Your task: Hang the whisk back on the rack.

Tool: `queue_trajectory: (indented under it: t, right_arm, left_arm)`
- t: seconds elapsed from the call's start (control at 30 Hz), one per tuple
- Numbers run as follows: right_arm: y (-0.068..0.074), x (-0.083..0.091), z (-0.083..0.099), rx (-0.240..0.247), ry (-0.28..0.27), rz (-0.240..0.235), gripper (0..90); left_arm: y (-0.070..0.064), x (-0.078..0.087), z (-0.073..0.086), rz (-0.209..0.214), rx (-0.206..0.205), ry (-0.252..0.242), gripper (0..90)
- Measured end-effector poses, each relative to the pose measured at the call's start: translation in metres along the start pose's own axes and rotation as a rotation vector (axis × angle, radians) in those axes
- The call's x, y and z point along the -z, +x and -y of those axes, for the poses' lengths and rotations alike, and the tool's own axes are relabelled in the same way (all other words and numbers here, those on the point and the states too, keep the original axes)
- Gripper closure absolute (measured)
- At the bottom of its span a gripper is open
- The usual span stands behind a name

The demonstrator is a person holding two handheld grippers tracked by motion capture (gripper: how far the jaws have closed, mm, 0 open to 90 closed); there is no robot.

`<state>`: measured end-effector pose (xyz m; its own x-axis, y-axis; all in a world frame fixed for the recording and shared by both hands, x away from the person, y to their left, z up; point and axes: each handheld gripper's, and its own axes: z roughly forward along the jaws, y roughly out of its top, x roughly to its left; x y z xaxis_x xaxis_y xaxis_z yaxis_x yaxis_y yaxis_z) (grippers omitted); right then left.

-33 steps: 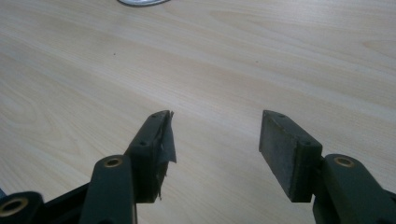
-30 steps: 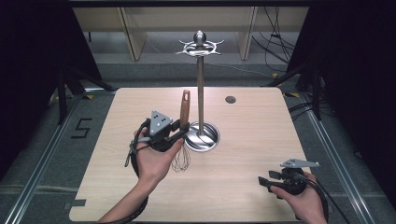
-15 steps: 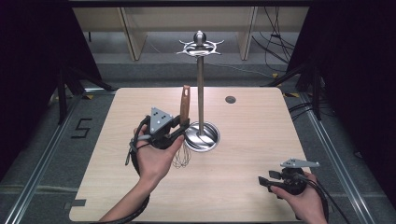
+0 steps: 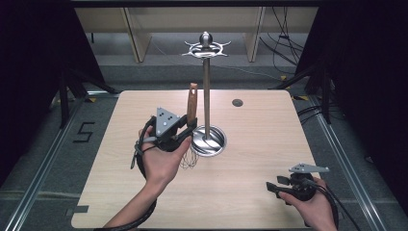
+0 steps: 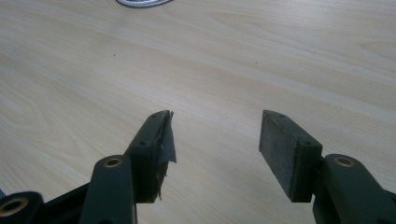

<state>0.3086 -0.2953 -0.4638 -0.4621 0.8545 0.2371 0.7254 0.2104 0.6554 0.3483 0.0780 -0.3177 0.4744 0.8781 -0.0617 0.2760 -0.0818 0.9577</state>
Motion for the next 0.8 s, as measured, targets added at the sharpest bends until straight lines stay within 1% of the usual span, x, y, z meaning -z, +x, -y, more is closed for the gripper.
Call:
queue_trajectory:
  t: [0.27,0.3,0.43,0.47,0.5,0.57,0.6,0.63,0.7,0.73,0.8]
  right_arm:
    - [0.0,0.0,0.0,-0.007,0.003,-0.002,44.5]
    - [-0.003,-0.001,-0.001,0.035,-0.011,0.007,44.5]
    - [-0.002,0.0,-0.001,0.036,-0.012,0.009,44.4]
    - [-0.002,-0.001,-0.001,0.035,-0.012,0.008,44.5]
    - [-0.002,-0.001,-0.001,0.035,-0.012,0.008,44.5]
    - [-0.002,0.0,-0.001,0.034,-0.012,0.007,44.5]
    - [-0.001,0.0,0.0,0.009,-0.005,-0.001,44.5]
    - [0.0,0.0,0.0,-0.001,-0.002,-0.003,44.5]
    - [0.0,-0.001,0.0,-0.009,-0.008,-0.005,44.4]
    - [0.0,0.0,0.0,-0.008,-0.005,0.003,44.4]
    - [0.0,0.0,0.0,-0.008,-0.008,0.002,44.5]
  left_arm:
    - [-0.002,0.0,-0.005,-0.001,-0.002,-0.024,68.7]
    - [-0.003,-0.001,-0.006,0.0,-0.001,-0.028,68.7]
    - [-0.004,-0.001,-0.008,-0.005,-0.001,-0.033,68.6]
    - [-0.004,-0.001,-0.008,-0.006,-0.002,-0.034,68.7]
    - [-0.004,-0.001,-0.009,-0.005,0.012,-0.031,68.7]
    - [-0.005,-0.001,-0.01,-0.007,0.015,-0.037,68.7]
    - [-0.005,-0.001,-0.01,-0.009,0.015,-0.038,68.7]
    - [-0.005,0.0,-0.011,-0.011,0.018,-0.039,68.6]
    - [-0.005,0.0,-0.012,-0.013,0.015,-0.04,68.6]
    - [-0.005,0.0,-0.012,-0.015,0.016,-0.045,68.6]
    - [-0.006,0.0,-0.013,-0.017,0.011,-0.048,68.7]
